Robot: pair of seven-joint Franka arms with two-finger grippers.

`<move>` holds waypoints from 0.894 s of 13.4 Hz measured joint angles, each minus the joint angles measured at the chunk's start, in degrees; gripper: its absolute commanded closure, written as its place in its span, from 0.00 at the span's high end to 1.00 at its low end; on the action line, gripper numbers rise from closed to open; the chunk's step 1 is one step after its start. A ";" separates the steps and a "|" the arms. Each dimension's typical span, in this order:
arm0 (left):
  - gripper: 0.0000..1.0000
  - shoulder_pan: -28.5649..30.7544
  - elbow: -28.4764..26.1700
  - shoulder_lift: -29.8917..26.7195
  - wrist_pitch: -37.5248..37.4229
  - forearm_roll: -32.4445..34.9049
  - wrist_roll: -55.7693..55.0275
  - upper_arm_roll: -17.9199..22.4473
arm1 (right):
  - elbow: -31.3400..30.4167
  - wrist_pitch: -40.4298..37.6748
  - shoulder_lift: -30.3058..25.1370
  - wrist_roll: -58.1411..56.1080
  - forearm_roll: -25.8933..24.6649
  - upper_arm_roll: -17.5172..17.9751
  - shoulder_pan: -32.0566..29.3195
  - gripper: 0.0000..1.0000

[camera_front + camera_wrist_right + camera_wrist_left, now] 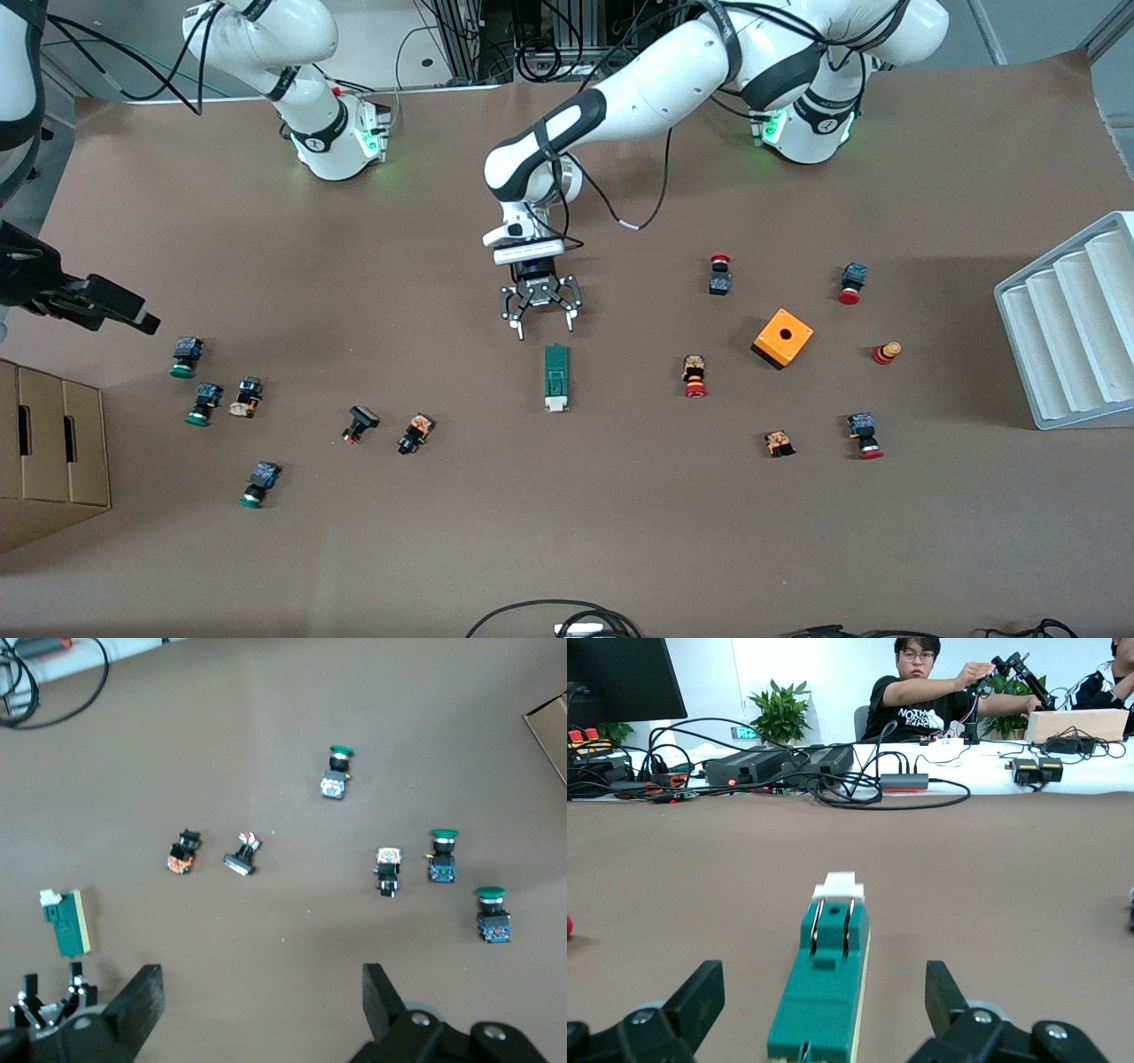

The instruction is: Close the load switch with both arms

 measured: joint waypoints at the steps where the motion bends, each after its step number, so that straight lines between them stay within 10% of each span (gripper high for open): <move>1: 1.00 0.04 0.04 -1.57 0.85 -1.59 1.26 -0.08 | -0.22 -0.83 -0.32 -0.18 -1.14 -1.57 1.83 1.00; 12: 1.00 0.70 1.80 -20.16 8.84 -27.94 34.42 -0.22 | 0.45 -3.62 -0.62 -0.19 -8.88 -2.66 8.12 1.00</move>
